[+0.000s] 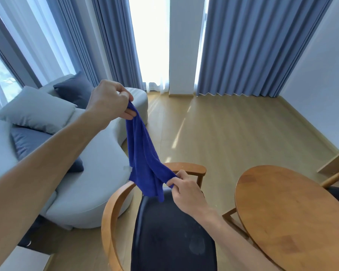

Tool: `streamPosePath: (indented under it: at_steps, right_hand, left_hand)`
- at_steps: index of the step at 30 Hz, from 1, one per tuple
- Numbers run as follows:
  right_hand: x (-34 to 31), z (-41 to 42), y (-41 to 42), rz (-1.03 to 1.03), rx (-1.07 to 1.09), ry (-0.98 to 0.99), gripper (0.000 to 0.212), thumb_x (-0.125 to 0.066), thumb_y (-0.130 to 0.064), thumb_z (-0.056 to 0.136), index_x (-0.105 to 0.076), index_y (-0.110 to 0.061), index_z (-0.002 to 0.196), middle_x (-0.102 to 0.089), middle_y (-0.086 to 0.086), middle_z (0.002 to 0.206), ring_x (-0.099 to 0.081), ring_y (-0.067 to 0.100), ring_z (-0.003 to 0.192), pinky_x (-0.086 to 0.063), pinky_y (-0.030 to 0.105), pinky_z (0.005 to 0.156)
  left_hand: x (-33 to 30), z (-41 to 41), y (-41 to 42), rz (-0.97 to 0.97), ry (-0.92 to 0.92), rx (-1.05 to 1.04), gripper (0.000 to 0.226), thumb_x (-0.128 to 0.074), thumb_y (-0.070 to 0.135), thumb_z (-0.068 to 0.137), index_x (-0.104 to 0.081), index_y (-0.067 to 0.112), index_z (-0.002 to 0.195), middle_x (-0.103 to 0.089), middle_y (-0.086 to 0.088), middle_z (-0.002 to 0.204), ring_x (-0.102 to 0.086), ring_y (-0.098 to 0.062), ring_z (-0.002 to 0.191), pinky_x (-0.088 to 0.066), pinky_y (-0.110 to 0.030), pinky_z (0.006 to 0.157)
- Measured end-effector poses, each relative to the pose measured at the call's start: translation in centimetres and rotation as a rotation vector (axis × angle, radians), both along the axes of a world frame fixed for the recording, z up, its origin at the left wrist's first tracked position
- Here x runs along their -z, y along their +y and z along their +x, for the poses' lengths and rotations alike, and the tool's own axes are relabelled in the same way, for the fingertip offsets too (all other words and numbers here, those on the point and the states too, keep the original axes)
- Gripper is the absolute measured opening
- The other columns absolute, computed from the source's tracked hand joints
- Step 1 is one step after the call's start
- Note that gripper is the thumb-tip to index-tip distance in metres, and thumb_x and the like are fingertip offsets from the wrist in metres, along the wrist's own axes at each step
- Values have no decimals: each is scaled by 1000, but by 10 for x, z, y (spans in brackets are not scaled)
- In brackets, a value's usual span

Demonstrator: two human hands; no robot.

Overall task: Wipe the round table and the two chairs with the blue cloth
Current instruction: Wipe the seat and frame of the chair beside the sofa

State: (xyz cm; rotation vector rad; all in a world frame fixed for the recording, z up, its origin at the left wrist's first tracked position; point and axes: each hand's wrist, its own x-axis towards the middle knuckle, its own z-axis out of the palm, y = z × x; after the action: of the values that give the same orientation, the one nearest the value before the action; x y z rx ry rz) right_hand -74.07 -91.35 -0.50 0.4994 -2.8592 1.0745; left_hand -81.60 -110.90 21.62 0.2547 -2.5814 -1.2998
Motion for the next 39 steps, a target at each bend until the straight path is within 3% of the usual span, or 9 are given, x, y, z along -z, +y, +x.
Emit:
streamPosePath:
  at_steps: [4,7,11,20,24,27,33,36,39]
  right_hand:
    - [-3,-4,-16,19,111,-50,35,-52,-42,93,-60,-19,118,-47,-7,109,-52,12,94,-47,19,80]
    - [-5,-9,-24,63,167,-77,48,-48,-58,89,-57,-21,117,-42,-5,111,-47,14,101,-46,25,82]
    - [-3,-15,-25,114,202,-50,49,-49,-63,86,-59,-21,109,-43,-3,113,-44,15,104,-48,29,85]
    - [19,-11,-19,195,180,62,33,-57,-48,82,-53,-17,94,-44,-2,106,-36,12,89,-39,22,73]
    - [18,-9,-23,173,243,115,30,-57,-43,79,-49,-16,90,-40,-3,97,-35,14,86,-45,26,72]
    - [16,-11,-27,153,318,162,23,-58,-29,77,-53,-11,89,-48,5,98,-41,19,86,-48,31,73]
    - [13,-20,-29,118,387,156,15,-52,-15,79,-56,-8,92,-54,7,100,-41,17,84,-37,24,70]
    - [12,-19,-25,31,414,241,7,-57,-15,79,-58,-8,79,-56,7,87,-38,15,76,-41,25,65]
    - [12,-17,-21,23,382,275,15,-64,-22,84,-60,-9,76,-57,6,85,-42,16,75,-38,25,64]
  left_hand:
    - [1,4,22,201,-63,23,29,-38,-2,98,-59,3,78,-65,-16,75,-67,-12,52,-60,-29,66]
    - [5,9,30,251,-55,30,31,-39,-1,96,-61,6,76,-66,-15,65,-71,-20,60,-60,-29,60]
    - [8,11,32,281,-31,42,28,-41,0,94,-66,4,81,-68,-16,66,-72,-22,59,-57,-24,52]
    - [-7,20,36,400,61,107,27,-42,-4,90,-67,3,82,-70,-14,60,-73,-25,64,-57,-24,55]
    - [-13,24,41,446,79,123,29,-41,-5,91,-66,4,81,-71,-17,68,-73,-25,65,-58,-24,56]
    - [-17,26,45,459,84,126,29,-40,-5,91,-66,5,82,-71,-19,73,-73,-24,66,-58,-24,56]
    - [-24,31,47,464,119,147,28,-42,-6,91,-67,4,82,-71,-16,70,-73,-25,66,-59,-27,59]
    - [-26,30,46,465,110,126,29,-41,-7,91,-66,4,82,-71,-14,66,-73,-24,66,-60,-27,60]
    - [-26,30,45,461,105,120,30,-40,-7,91,-66,4,83,-71,-16,70,-73,-25,67,-60,-28,62]
